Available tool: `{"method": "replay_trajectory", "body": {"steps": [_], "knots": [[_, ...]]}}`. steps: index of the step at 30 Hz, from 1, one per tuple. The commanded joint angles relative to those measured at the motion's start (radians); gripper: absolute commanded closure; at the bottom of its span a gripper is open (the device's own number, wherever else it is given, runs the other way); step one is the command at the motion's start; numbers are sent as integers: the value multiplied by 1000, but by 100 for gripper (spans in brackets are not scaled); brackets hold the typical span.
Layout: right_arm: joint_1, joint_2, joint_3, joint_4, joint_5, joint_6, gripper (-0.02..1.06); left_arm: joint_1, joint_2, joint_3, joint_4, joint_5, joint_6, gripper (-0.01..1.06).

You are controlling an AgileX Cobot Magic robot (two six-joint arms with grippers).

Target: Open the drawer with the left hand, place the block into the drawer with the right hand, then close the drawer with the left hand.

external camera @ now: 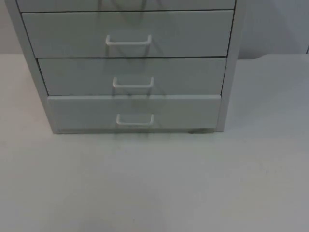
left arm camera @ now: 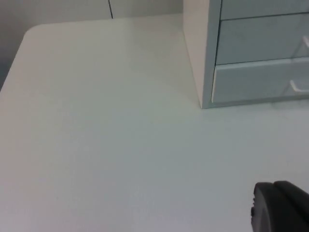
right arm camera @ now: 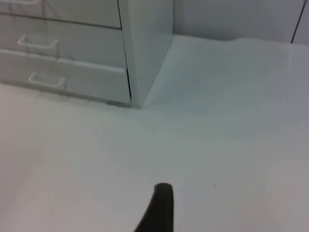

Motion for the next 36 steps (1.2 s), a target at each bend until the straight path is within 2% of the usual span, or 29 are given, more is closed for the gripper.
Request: {"method": "replay_trajectory", "body": {"steps": [1, 5, 19, 22, 24, 25, 27, 28, 31, 36], "knots": [[0, -4, 20, 2, 6, -9, 30, 5, -4, 4, -5, 2, -16, 105], [0, -4, 29, 2, 8, -9, 30, 5, -4, 4, 23, 1, -80, 105], [0, -4, 29, 2, 8, -5, 30, 5, -4, 4, 28, 1, -86, 105], [0, -4, 29, -1, 8, -3, 28, 5, -4, 4, 28, 1, -86, 102], [0, -4, 29, -1, 8, -3, 18, 5, -4, 4, 28, 1, -86, 89], [0, -4, 29, -1, 8, -3, 13, 5, -4, 4, 28, 1, -86, 79], [0, -4, 29, -1, 8, -3, 0, 5, -4, 4, 28, 1, -88, 49], [0, -4, 29, -1, 8, -3, 0, 5, -4, 4, 28, 1, -88, 49], [0, -4, 29, -1, 8, -3, -1, 5, -4, 4, 28, 1, -91, -1], [0, -4, 29, -27, 8, 32, -1, 5, -4, 4, 26, 1, -94, 0]]}}
